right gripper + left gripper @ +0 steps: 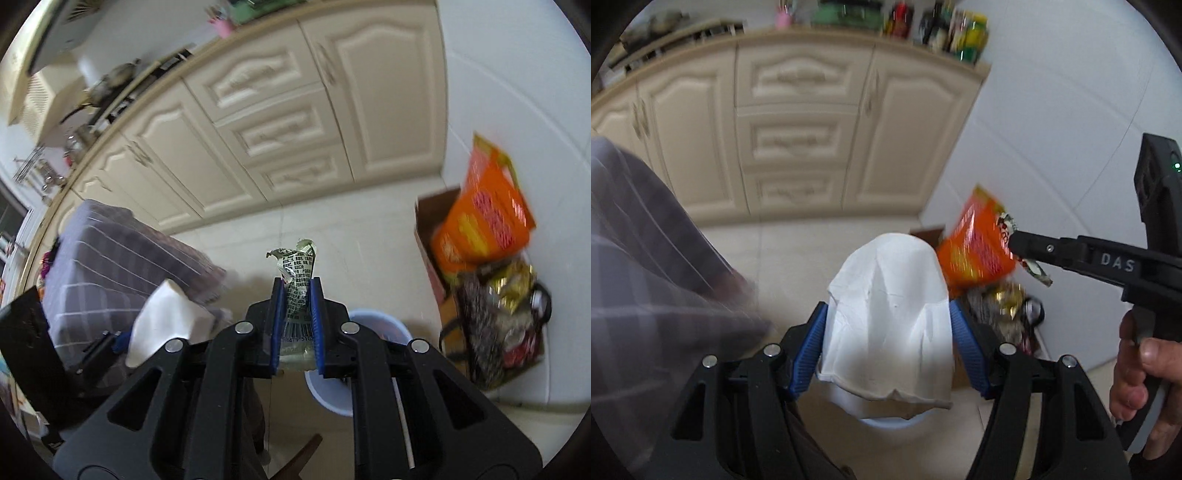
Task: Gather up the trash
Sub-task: 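Carry tissue and wrapper to the blue bin and open both tools, then return both tools to the table above the remaining trash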
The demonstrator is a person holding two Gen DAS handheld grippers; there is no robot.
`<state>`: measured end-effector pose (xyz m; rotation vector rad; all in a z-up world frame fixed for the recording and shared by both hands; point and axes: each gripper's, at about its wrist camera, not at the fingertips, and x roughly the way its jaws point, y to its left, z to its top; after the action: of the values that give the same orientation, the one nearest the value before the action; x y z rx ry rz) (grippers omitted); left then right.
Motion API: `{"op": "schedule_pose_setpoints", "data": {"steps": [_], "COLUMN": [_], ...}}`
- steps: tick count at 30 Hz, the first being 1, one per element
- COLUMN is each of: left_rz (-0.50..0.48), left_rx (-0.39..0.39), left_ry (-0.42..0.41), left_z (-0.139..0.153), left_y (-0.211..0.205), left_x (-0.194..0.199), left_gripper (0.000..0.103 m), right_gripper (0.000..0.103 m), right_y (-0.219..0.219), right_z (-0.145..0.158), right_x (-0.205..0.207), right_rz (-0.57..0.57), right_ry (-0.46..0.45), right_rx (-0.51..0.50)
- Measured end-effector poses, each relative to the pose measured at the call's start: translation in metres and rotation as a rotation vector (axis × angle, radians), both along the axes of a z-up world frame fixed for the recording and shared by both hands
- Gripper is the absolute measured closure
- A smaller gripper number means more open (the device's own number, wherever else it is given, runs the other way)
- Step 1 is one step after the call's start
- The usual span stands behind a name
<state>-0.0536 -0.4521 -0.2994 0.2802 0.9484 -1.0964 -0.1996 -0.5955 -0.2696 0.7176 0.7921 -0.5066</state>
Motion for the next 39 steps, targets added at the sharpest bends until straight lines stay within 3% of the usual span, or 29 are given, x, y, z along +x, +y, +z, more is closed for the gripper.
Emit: {"op": "schedule_pose_setpoints", "data": {"steps": [4, 10, 13, 14, 15, 16, 19, 21, 23, 30, 39], "left_rz": [-0.034, -0.109, -0.131, -0.129, -0.129, -0.126, -0.099, -0.079, -0.065, -0.044, -0.008], "left_rx": [0.081, 0.180, 0.252, 0.256, 0.253, 0.246, 0.233, 0.217, 0.198, 0.118, 0.026], "left_ry": [0.059, 0.122, 0.111, 0.095, 0.085, 0.079, 0.070, 0.064, 0.059, 0.020, -0.038], "left_z": [-0.044, -0.086, -0.100, -0.100, -0.099, -0.097, -0.090, -0.084, -0.073, -0.031, 0.022], "left_y": [-0.019, -0.044, -0.052, -0.051, -0.050, -0.047, -0.042, -0.038, -0.034, -0.019, 0.003], "left_x": [-0.004, -0.008, -0.012, -0.013, -0.013, -0.012, -0.006, -0.003, -0.002, -0.001, -0.001], "left_gripper": [0.038, 0.035, 0.015, 0.012, 0.010, 0.009, 0.009, 0.009, 0.009, 0.009, 0.009], "right_gripper": [0.089, 0.085, 0.084, 0.073, 0.045, 0.037, 0.033, 0.016, 0.010, 0.006, 0.006], "right_y": [-0.009, -0.017, -0.021, -0.023, -0.023, -0.022, -0.022, -0.021, -0.019, -0.011, 0.001], "right_z": [-0.040, -0.087, -0.107, -0.112, -0.114, -0.113, -0.112, -0.111, -0.107, -0.095, -0.053], "right_x": [-0.003, -0.004, -0.006, -0.008, -0.010, -0.013, -0.014, -0.014, -0.012, 0.001, 0.018], "right_rz": [-0.020, -0.055, -0.091, -0.107, -0.118, -0.131, -0.137, -0.143, -0.145, -0.126, -0.080], "right_ry": [0.046, 0.096, 0.149, 0.152, 0.153, 0.153, 0.146, 0.149, 0.144, 0.148, 0.109], "right_rx": [0.083, 0.197, 0.236, 0.252, 0.257, 0.248, 0.254, 0.241, 0.236, 0.213, 0.147]}}
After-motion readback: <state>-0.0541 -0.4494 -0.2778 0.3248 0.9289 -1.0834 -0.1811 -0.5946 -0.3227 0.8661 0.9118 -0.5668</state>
